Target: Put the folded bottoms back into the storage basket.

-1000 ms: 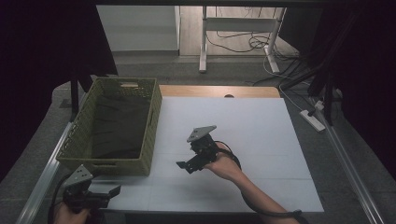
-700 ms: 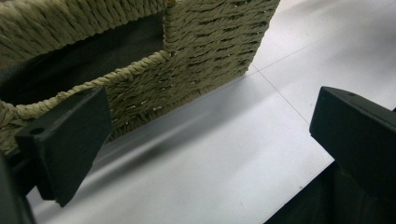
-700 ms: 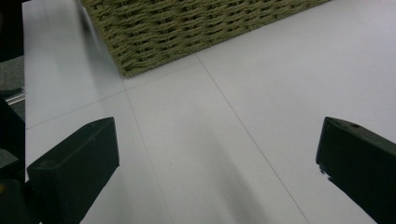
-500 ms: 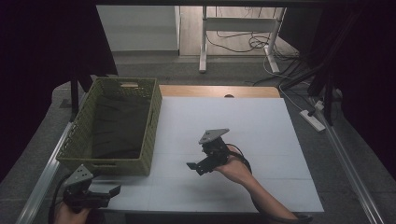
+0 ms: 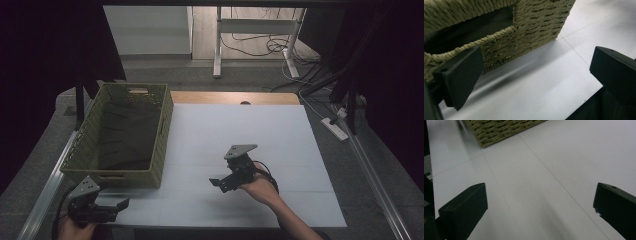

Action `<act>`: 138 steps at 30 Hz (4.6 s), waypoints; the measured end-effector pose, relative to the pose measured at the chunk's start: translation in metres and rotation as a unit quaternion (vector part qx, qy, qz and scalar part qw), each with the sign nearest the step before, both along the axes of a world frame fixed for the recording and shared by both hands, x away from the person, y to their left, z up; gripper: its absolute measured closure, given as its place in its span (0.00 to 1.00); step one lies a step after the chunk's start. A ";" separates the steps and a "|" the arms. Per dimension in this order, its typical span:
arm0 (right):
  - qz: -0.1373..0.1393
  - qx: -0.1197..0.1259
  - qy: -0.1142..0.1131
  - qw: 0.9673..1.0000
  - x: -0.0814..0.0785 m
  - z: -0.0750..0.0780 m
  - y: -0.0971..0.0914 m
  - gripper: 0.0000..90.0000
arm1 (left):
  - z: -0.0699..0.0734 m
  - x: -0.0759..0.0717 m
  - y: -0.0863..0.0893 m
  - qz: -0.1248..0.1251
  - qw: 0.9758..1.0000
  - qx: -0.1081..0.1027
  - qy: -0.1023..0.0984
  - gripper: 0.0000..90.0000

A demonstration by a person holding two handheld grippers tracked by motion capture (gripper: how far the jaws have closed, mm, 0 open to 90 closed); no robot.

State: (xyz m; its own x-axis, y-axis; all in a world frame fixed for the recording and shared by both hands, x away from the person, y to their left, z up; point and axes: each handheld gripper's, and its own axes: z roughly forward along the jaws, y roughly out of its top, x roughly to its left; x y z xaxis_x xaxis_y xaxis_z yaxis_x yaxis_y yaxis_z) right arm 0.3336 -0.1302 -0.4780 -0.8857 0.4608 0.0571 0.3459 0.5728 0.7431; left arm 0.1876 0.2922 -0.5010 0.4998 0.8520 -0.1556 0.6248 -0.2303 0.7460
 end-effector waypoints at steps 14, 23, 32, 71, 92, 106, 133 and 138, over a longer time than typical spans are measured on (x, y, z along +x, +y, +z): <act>-0.005 0.001 0.001 1.000 -0.013 -0.004 -0.016 0.00 | 0.000 0.001 0.001 0.002 1.000 -0.003 0.003 0.01; -0.016 0.006 -0.002 1.000 -0.023 -0.004 -0.031 0.00 | 0.000 0.001 0.000 0.001 1.000 -0.001 0.004 0.01; -0.026 0.002 -0.005 1.000 -0.029 -0.005 -0.041 0.00 | 0.000 0.001 0.000 0.000 1.000 -0.002 0.005 0.01; -0.099 -0.015 0.002 0.995 -0.064 -0.017 -0.103 0.00 | -0.001 0.002 0.000 -0.003 1.000 -0.001 0.011 0.01; -0.150 -0.007 -0.003 0.989 -0.080 -0.013 -0.136 0.00 | -0.001 0.003 -0.001 -0.003 1.000 0.001 0.015 0.01; -0.176 0.004 -0.008 0.984 -0.091 -0.006 -0.154 0.00 | -0.001 0.004 -0.001 -0.002 1.000 0.002 0.017 0.02; -0.219 0.003 -0.008 0.976 -0.107 -0.002 -0.180 0.00 | -0.001 0.003 -0.001 -0.001 1.000 0.003 0.016 0.02; -0.228 0.003 -0.008 0.974 -0.110 -0.001 -0.185 0.00 | -0.001 0.003 -0.001 -0.001 1.000 0.003 0.016 0.02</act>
